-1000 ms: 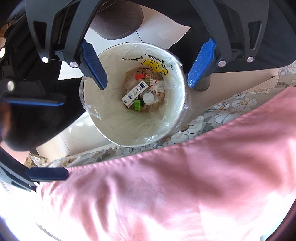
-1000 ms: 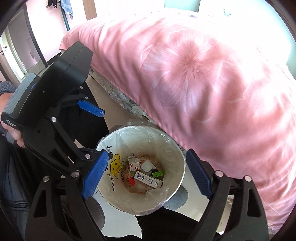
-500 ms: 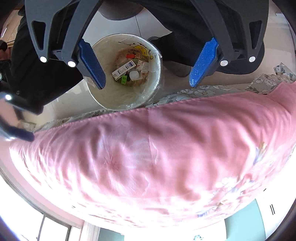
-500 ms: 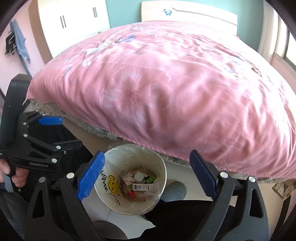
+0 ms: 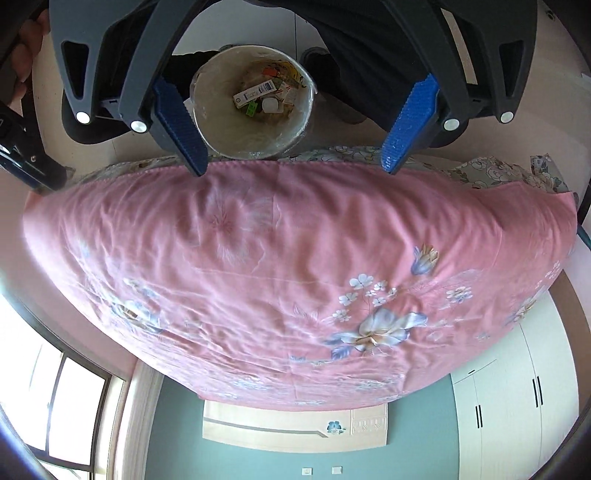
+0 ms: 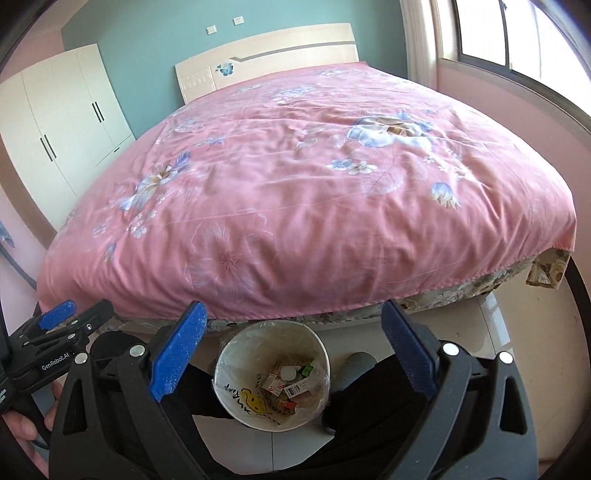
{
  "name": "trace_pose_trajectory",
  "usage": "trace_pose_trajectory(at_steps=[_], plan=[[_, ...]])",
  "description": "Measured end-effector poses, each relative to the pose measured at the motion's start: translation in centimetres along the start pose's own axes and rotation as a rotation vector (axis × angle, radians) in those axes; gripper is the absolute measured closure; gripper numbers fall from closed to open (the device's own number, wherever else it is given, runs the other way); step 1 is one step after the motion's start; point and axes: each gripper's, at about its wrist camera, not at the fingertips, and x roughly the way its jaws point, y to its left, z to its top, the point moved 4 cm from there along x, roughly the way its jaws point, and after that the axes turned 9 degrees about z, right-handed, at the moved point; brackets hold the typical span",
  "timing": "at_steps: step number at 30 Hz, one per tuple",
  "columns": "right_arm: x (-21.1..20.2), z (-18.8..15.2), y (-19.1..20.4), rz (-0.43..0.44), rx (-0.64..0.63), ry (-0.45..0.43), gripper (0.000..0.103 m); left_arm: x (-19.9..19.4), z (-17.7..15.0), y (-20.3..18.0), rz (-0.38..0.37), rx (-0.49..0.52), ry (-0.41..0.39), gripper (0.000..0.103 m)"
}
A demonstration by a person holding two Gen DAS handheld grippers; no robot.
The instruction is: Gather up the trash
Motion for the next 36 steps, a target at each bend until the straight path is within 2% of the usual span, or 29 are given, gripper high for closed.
trace_pose_trajectory(at_steps=[4,8,14,21,29,36], plan=[[-2.2,-1.0,1.2,-0.044,0.027,-0.024,0.01,-2.0,-0.3,0.1,0.011,-0.017,-0.032,0.006],[-3.9,-1.8,2.4,-0.072,0.002,-0.067,0.01,-3.6,-0.8,0.3,0.02,-0.044,-0.043,0.006],[-5.8,-2.1,3.7,-0.076,-0.038,-0.11,0.01,-5.4,-1.6,0.3,0.058,-0.024,-0.067,0.006],[-6.2,-3.4,4.7,-0.069,-0.059,-0.094,0.01,-6.4,-2.4,0.4,0.075,-0.012,-0.067,0.006],[-6.2,-4.0,4.1,-0.087,-0.02,-0.064,0.01,-7.2,-2.4,0.1,0.11,0.014,-0.084,0.006],[-6.2,-4.0,3.9,-0.086,-0.007,-0.066,0.01,-7.3,-2.3,0.0,0.1,0.026,-0.083,0.006]])
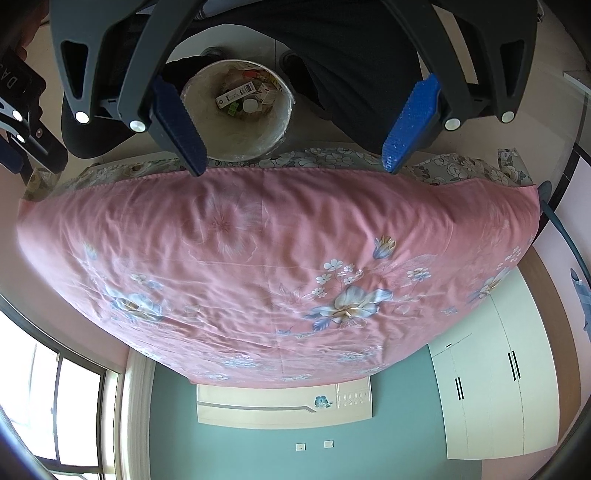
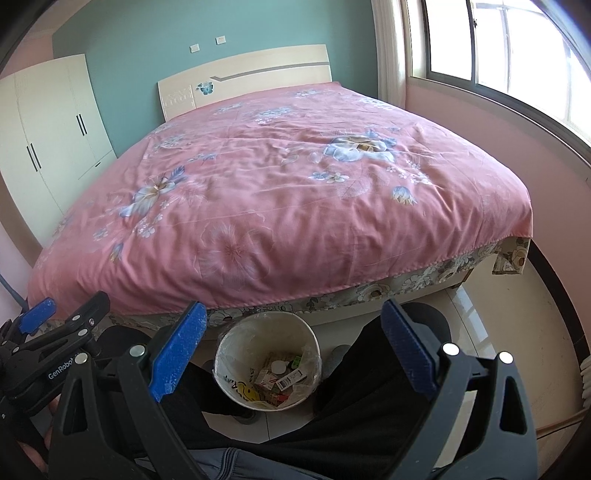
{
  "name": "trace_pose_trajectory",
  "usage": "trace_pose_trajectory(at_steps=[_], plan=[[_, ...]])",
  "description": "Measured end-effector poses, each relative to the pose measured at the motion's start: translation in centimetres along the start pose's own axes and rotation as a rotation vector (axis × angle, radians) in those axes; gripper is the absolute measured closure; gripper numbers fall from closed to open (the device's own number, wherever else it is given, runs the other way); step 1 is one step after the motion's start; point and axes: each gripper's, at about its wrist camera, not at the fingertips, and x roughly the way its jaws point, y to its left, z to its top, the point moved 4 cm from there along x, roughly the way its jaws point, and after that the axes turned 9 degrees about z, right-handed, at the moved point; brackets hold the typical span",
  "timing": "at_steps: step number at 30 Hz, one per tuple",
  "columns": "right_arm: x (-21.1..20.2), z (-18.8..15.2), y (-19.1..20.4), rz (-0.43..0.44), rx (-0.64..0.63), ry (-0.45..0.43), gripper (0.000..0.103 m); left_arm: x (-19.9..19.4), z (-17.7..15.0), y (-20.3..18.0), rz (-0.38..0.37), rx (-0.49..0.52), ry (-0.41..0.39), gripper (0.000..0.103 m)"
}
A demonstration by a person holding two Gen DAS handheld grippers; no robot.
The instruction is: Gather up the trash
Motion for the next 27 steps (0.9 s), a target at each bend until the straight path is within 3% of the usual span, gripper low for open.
trace_pose_trajectory(at_steps=[27], plan=[[0.55,-0.2,-0.06,0.015,0.005,0.018,0.01,0.12,-0.12,-0.02,-0.01,0.0,0.007,0.006]])
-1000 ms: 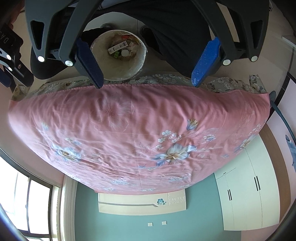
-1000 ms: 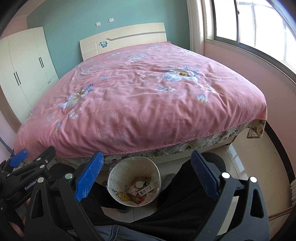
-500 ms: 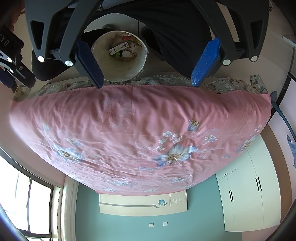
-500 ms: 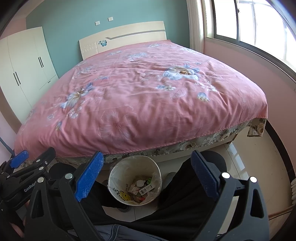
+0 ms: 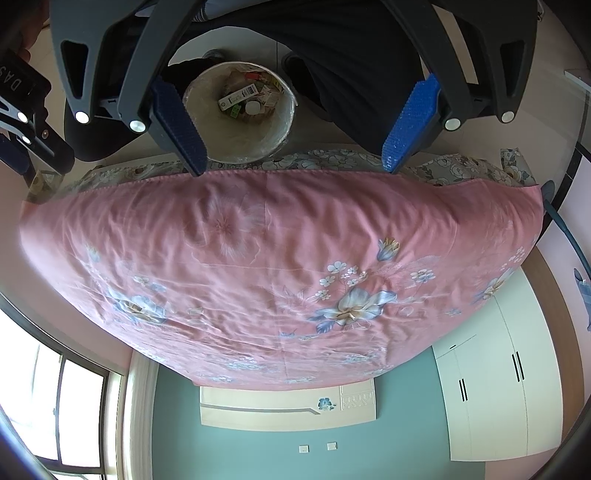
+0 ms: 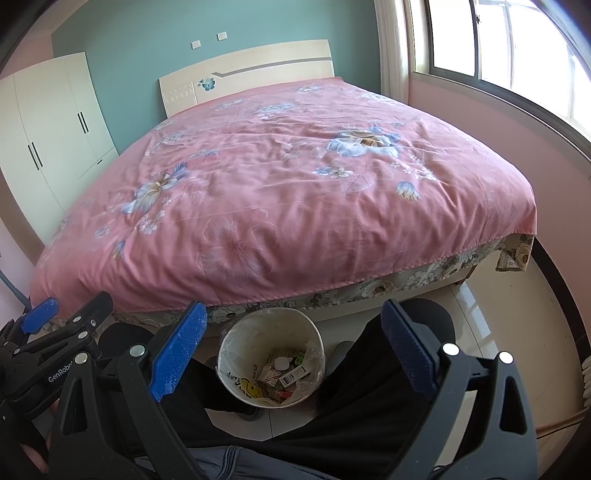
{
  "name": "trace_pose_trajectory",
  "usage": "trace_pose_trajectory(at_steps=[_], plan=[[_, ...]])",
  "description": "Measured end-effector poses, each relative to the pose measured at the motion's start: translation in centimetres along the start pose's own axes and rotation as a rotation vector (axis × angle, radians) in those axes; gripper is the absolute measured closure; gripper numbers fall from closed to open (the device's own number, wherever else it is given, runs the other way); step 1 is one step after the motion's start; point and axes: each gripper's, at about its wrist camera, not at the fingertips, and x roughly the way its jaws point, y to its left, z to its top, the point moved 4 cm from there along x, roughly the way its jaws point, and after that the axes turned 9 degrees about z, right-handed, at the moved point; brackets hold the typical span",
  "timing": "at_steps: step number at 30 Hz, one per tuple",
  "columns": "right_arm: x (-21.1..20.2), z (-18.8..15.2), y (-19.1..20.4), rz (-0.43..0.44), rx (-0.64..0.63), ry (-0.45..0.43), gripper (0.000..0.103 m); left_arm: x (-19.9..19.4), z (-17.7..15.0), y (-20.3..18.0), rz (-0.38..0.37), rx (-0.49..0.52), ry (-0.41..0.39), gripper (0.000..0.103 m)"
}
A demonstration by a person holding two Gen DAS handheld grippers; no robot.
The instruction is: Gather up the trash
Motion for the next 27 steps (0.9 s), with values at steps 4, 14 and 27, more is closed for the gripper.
trace_pose_trajectory(at_steps=[4,14,27], plan=[[0.08,-0.03,-0.06,-0.002,0.002,0.003,0.01,0.0,0.0,-0.04,-0.002,0.005,-0.001,0.006],[0.15,-0.17,0.04,-0.005,0.0,0.004,0.01,0.02,0.01,-0.1,-0.001,0.005,0.002,0.006],[0.29,-0.32,0.14,0.0,0.002,0.008,0.01,-0.19,0.21,-0.12,-0.02,-0.004,0.002,0.006]])
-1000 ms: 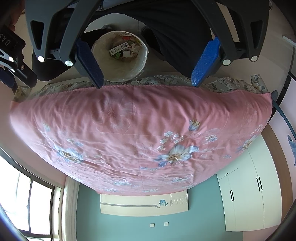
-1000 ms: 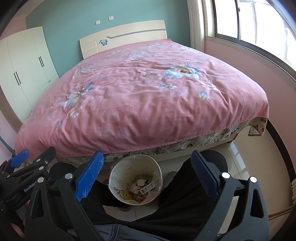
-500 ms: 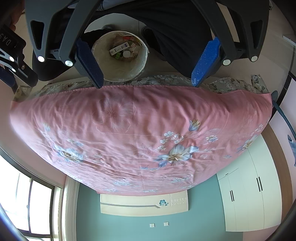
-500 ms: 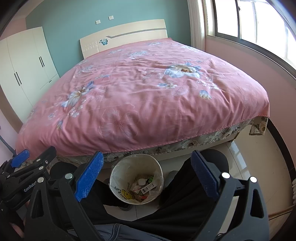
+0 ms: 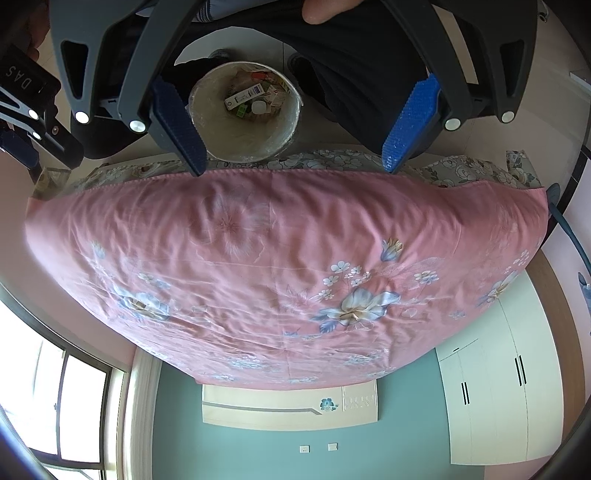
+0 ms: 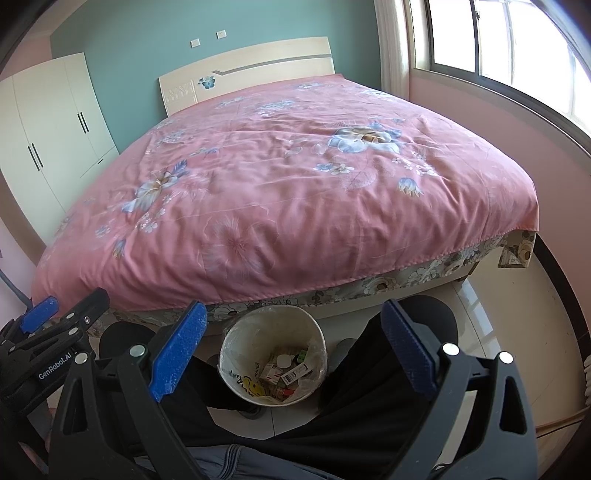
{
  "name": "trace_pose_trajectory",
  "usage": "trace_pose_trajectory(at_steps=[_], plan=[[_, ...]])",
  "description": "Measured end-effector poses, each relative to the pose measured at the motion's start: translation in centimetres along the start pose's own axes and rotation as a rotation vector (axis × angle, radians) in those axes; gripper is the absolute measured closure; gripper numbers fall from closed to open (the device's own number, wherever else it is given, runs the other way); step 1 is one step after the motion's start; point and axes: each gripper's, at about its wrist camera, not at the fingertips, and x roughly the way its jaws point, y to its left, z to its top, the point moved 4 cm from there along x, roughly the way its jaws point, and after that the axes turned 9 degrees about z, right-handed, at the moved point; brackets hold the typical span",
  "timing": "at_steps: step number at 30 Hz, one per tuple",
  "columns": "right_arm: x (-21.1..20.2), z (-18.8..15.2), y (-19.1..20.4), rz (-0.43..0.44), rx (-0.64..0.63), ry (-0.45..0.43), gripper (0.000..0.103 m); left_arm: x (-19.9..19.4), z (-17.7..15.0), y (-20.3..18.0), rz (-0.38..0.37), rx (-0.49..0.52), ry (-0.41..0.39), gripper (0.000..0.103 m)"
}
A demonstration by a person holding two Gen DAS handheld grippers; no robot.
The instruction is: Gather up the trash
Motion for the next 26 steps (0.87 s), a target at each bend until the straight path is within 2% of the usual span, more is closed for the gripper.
trace_pose_trajectory(at_steps=[26], plan=[[0.05,-0.16,0.21,0.019,0.007,0.004,0.01,-0.15,-0.02,-0.54,0.009,0.021,-0.011,0.005]])
